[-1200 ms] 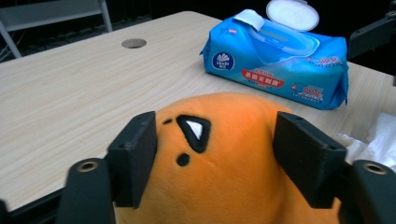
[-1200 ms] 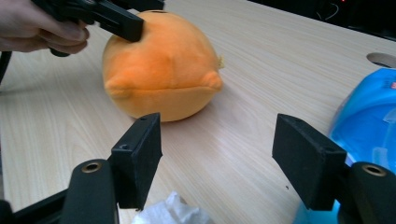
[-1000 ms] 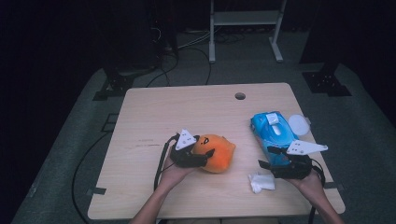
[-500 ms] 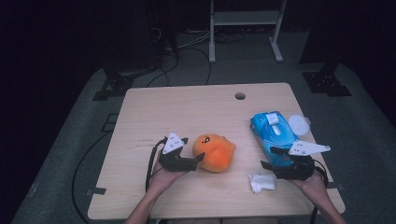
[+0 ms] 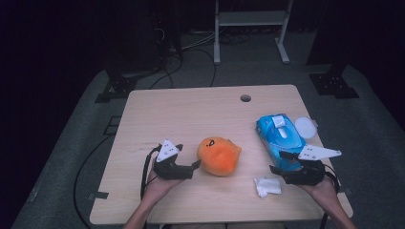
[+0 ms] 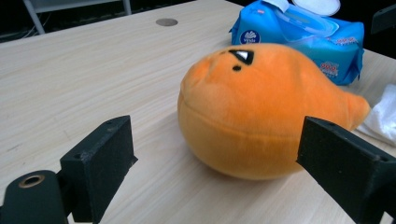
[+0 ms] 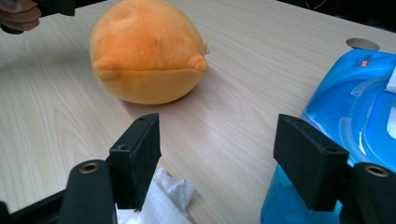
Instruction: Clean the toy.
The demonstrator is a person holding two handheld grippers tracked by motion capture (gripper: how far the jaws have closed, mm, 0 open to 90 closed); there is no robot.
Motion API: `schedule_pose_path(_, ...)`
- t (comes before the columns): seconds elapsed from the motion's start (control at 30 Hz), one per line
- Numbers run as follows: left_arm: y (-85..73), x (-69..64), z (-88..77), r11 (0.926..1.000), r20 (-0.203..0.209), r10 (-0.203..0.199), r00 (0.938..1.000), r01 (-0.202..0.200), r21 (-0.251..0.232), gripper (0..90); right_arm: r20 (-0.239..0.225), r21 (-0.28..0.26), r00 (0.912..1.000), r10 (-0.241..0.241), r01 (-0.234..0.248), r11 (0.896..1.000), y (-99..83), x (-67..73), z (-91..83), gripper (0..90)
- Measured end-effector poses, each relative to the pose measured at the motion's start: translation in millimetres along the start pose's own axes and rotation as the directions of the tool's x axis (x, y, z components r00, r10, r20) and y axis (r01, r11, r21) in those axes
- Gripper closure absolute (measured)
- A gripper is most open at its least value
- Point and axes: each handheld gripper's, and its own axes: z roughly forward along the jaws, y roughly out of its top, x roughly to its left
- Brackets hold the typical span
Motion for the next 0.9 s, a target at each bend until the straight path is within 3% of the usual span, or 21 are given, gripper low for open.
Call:
schedule_pose_path(0.33, -13.5, 7.6, -14.8, 0.9997, -0.028, -0.024, 0.9993, 0.024, -0.002, 9.8, 0.000, 0.014, 1.0000, 0.000, 0.000, 1.000, -6.8, 1.1, -3.0, 30.3)
schedule_pose_path(0.67, -28.8, 7.1, -28.0, 0.9990, -0.051, -0.025, 0.9984, 0.026, 0.037, 9.3, 0.017, 0.018, 0.9998, 0.007, -0.007, 1.000, -16.6, 2.3, -10.7, 30.2)
schedule_pose_path(0.8, -39.8, 6.7, -37.6, 0.9984, -0.068, -0.041, 0.9968, 0.044, 0.035, 8.7, 0.041, -0.020, 0.9991, 0.011, -0.011, 1.000, -23.6, 5.5, -15.7, 30.2)
schedule_pose_path(0.83, -43.0, 6.9, -40.8, 0.9980, -0.082, -0.049, 0.9955, 0.052, 0.036, 8.7, 0.039, -0.056, 0.9984, 0.040, -0.038, 0.998, -29.4, 6.9, -18.3, 30.2)
schedule_pose_path(0.87, -43.0, 6.9, -40.8, 0.9980, -0.082, -0.049, 0.9955, 0.052, 0.036, 8.6, 0.037, -0.060, 0.9983, 0.044, -0.042, 0.997, -31.4, 8.3, -19.0, 30.2)
schedule_pose_path(0.9, -43.8, 8.0, -40.9, 0.9969, -0.071, -0.073, 0.9948, 0.075, 0.025, 8.6, 0.039, -0.060, 0.9986, 0.037, -0.034, 0.998, -32.6, 10.0, -19.9, 30.2)
